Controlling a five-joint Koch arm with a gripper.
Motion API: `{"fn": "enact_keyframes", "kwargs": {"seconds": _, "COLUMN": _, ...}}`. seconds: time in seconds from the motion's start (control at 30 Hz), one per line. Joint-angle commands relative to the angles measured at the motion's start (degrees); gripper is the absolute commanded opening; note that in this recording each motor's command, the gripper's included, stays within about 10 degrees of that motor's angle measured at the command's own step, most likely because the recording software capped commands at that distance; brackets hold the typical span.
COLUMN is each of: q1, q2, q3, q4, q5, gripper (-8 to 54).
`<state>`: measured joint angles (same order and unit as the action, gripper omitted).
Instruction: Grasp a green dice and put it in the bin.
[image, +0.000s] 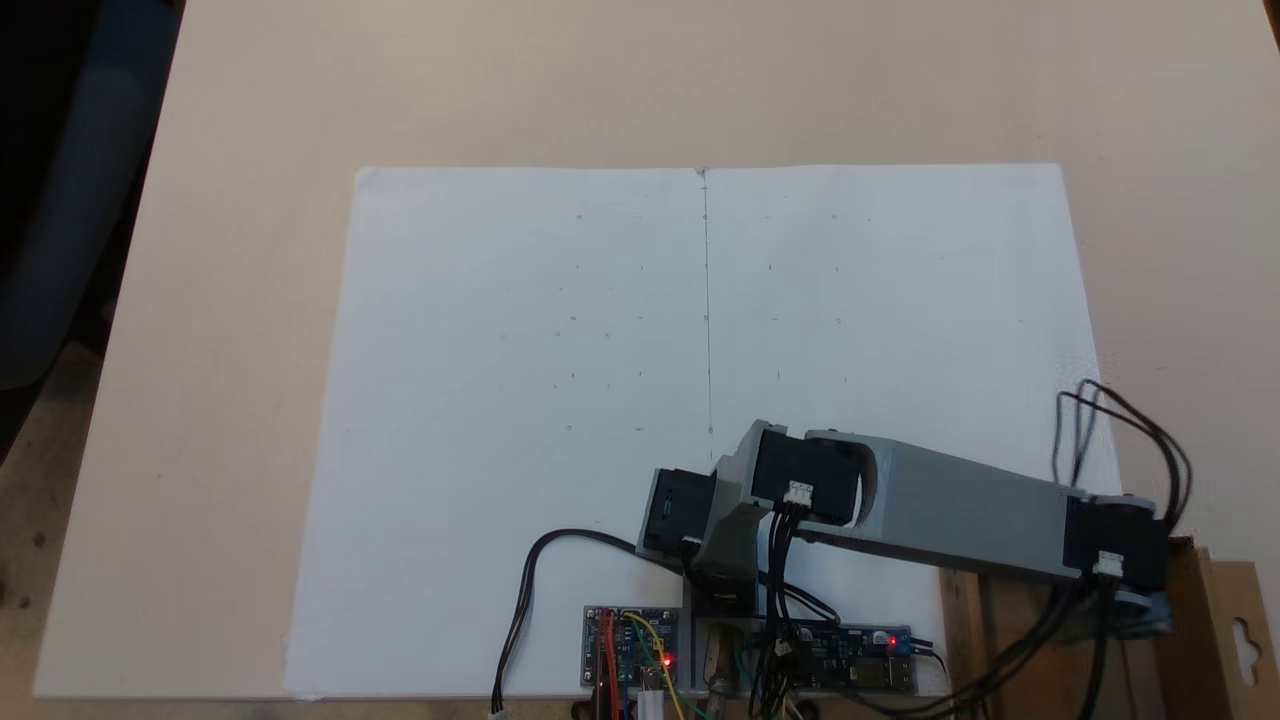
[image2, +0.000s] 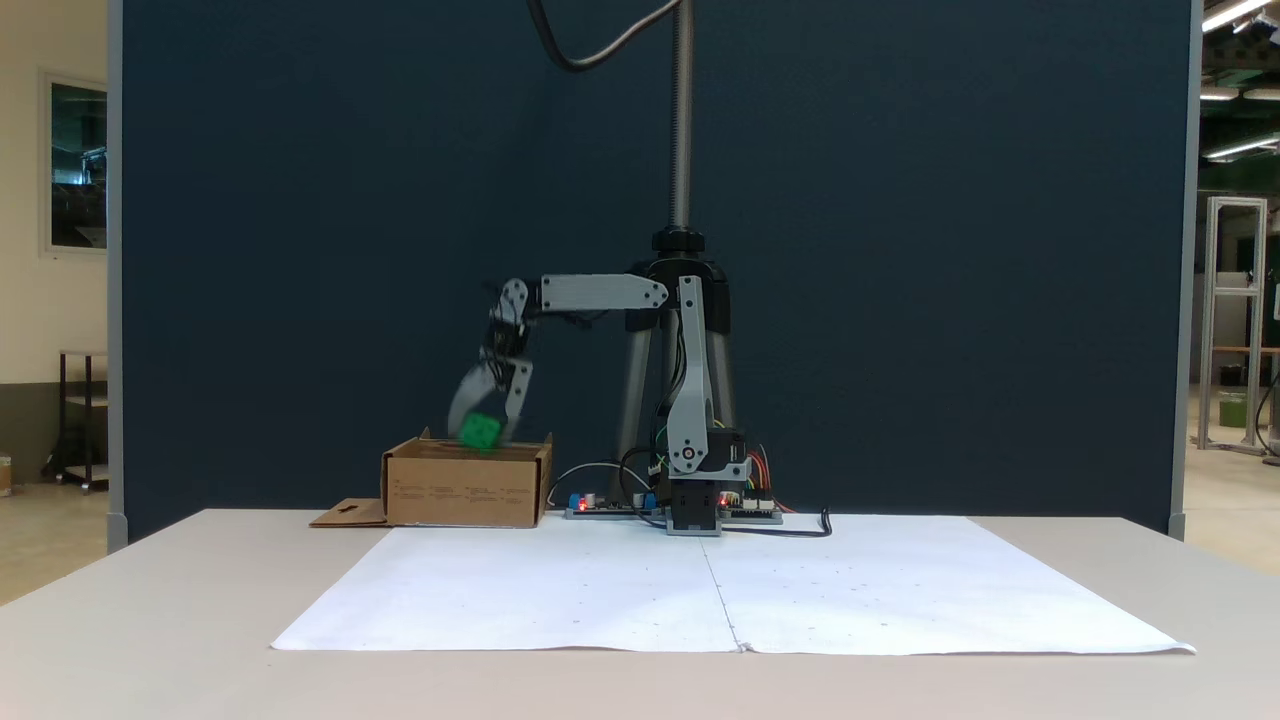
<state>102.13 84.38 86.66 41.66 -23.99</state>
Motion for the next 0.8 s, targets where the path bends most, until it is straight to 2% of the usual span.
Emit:
{"fn": "enact_keyframes", "kwargs": {"seconds": 0.0, "q1": 0.53, "q2": 0.88, "q3": -0.79, "q4": -5.71, "q5": -6.94, "gripper": 12.0}}
{"fn": "enact_keyframes", "kwargs": {"seconds": 0.1, "q1": 0.26, "q2": 0.18, "q3": -0.35, "q4": -6.24, "q5": -6.86, "gripper": 12.0}}
{"fn": "enact_keyframes", "kwargs": {"seconds": 0.13, "q1": 0.26, "q2": -0.09, "q3": -0.26, "q4": -6.24, "q5": -6.86, "gripper": 17.1}}
{"fn": "enact_keyframes", "kwargs": {"seconds": 0.2, "q1": 0.18, "q2": -0.62, "q3": -0.18, "q4": -6.33, "q5": -6.77, "gripper": 31.8}}
{"fn": "enact_keyframes", "kwargs": {"seconds": 0.3, "q1": -0.09, "q2": -0.7, "q3": -0.18, "q4": -6.68, "q5": -6.68, "gripper": 38.7}}
{"fn": "enact_keyframes", "kwargs": {"seconds": 0.6, "q1": -1.41, "q2": -0.26, "q3": -0.18, "q4": -8.26, "q5": -6.15, "gripper": 38.7}}
{"fn": "enact_keyframes", "kwargs": {"seconds": 0.77, "q1": -5.8, "q2": 2.64, "q3": -3.43, "q4": -10.55, "q5": 3.96, "gripper": 38.7}}
